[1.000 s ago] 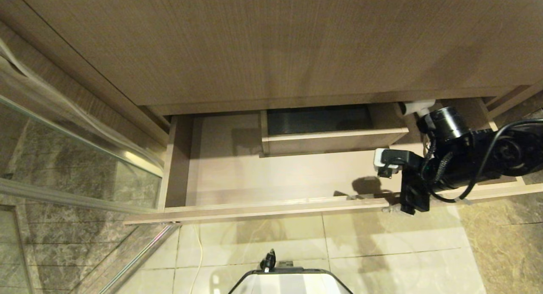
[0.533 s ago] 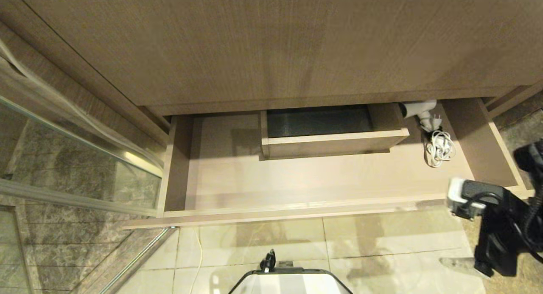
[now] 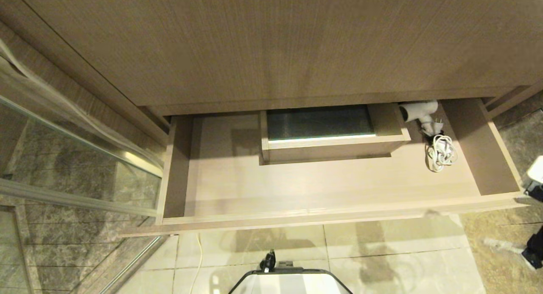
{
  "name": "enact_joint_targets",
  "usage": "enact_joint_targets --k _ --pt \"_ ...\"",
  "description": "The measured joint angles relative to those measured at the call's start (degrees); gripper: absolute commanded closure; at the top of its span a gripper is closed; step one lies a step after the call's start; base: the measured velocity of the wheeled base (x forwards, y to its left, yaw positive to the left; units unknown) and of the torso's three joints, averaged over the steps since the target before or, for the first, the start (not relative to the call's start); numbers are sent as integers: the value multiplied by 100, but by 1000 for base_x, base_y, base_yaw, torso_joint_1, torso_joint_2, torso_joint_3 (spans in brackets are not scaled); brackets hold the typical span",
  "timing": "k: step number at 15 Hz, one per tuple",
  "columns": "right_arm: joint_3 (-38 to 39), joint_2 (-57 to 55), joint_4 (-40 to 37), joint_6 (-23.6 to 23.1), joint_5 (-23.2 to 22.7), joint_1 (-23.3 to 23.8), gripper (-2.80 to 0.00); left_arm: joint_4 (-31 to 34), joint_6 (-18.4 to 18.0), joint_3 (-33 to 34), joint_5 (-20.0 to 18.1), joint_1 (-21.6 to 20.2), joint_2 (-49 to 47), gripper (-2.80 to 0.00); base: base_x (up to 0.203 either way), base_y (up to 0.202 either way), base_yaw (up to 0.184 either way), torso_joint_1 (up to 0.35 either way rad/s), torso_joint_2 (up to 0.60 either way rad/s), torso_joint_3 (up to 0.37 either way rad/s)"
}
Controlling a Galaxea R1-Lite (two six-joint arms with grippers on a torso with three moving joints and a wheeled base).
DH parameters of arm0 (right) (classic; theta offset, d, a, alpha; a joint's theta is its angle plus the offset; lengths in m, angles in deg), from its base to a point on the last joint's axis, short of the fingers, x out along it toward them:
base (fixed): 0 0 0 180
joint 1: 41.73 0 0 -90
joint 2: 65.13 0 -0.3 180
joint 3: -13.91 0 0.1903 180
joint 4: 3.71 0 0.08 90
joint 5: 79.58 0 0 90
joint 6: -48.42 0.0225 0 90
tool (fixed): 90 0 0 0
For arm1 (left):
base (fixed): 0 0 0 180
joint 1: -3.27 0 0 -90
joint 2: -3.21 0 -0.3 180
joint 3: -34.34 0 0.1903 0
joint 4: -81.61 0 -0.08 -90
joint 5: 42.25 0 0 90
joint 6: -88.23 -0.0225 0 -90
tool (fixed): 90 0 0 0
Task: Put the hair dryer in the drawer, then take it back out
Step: Pull open the drawer
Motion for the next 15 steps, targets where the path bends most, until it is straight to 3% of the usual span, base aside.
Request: enact_joint_targets --k 6,12,13,15 --pt "-1693 -1446 44 100 31 1045 -280 0 0 0 0 0 0 0 0 0 0 0 0 0" --pt "-3399 -3324 322 974 299 1468 -280 0 0 -2 0 0 0 0 0 0 0 0 0 0" --pt "-3447 -3502 528 1004 306 1512 0 0 2 -2 0 0 -2 0 0 0 0 0 0 0" --pt "-3436 -3722 777 979 279 1608 0 0 0 -2 0 0 -1 0 0 0 0 0 0 0"
